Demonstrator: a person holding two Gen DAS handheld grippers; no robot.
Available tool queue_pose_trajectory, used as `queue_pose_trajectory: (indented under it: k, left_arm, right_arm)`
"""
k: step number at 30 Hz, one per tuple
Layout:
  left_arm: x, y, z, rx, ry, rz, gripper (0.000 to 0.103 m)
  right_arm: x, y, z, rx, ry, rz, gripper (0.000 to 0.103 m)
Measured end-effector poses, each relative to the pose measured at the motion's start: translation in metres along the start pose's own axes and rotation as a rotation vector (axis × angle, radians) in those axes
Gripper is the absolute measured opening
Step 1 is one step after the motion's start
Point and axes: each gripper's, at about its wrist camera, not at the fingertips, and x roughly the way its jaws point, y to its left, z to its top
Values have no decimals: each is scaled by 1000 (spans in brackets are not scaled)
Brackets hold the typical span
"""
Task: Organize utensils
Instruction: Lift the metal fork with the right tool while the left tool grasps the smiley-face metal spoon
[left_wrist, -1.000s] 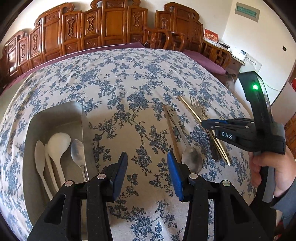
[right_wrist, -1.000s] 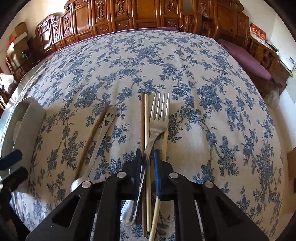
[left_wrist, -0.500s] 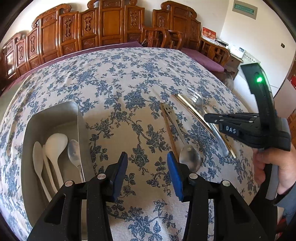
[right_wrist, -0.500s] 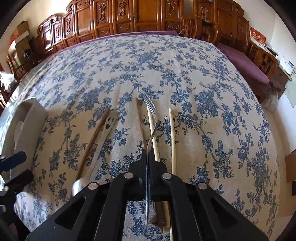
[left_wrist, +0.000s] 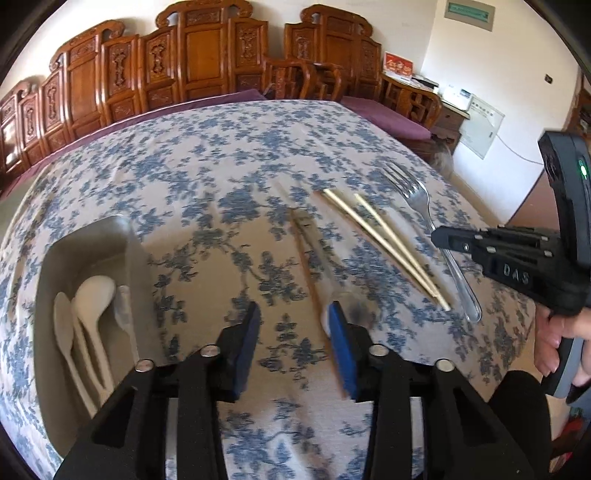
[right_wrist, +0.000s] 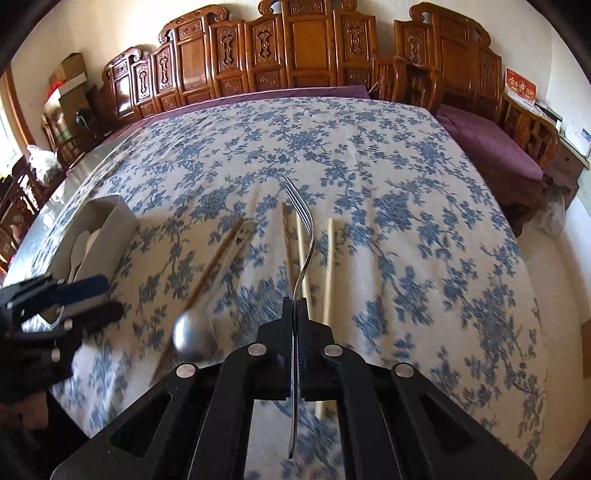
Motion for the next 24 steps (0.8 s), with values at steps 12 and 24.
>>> queue_pose_trajectory:
  k: [12,24]
  left_arm:
    - [41,-31,20,-1,110,-13,22]
    - [80,-49,40,0,234,71,16]
  right_arm:
    - [-12,-45,-26,66,-42,41,3]
    - [-26,-61,-17,119,-84,87,3]
